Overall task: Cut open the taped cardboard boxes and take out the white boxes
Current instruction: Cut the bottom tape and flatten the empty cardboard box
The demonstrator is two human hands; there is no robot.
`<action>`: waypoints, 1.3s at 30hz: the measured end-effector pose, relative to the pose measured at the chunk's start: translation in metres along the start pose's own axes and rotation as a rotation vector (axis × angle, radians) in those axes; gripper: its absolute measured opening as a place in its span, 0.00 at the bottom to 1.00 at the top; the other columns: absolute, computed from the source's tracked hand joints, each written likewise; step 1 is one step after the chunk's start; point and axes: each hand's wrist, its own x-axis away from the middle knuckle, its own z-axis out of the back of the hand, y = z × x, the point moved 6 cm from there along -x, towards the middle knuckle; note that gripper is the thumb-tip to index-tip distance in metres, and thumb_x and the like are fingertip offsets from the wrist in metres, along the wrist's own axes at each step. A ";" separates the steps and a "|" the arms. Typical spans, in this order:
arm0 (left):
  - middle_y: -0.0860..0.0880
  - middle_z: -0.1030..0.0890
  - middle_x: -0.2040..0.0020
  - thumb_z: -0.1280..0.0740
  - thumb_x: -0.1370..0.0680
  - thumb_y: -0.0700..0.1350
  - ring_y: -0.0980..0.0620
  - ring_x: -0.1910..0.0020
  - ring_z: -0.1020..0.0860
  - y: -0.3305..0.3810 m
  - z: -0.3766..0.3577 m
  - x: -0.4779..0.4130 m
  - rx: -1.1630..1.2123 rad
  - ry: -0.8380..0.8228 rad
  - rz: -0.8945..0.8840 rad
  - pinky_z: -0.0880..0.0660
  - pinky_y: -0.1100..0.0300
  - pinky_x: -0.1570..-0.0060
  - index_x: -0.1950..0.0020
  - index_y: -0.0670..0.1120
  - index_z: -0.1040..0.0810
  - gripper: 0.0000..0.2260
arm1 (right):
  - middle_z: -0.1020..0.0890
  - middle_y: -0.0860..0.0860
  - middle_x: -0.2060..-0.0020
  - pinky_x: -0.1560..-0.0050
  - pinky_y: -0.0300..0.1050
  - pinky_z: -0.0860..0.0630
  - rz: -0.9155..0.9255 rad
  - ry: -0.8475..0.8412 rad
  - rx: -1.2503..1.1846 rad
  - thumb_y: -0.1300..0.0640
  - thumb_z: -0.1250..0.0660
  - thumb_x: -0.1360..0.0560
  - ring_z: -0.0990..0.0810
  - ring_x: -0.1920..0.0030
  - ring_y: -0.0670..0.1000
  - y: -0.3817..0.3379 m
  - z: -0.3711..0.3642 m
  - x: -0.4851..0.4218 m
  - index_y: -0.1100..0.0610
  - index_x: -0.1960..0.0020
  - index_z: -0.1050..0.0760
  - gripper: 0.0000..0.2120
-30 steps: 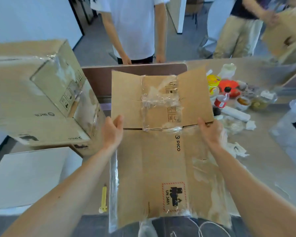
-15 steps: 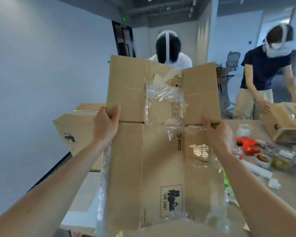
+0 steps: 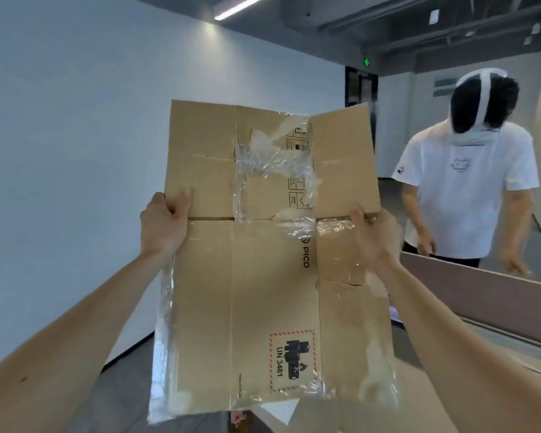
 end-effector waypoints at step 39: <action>0.48 0.28 0.59 0.46 0.17 0.61 0.52 0.63 0.29 -0.526 0.301 -0.226 -0.608 0.390 0.536 0.36 0.58 0.68 0.52 0.41 0.32 0.22 | 0.20 0.53 0.56 0.55 0.50 0.24 0.206 -0.871 -0.174 0.34 0.39 0.23 0.21 0.56 0.55 -0.152 -0.823 0.158 0.61 0.47 0.27 0.28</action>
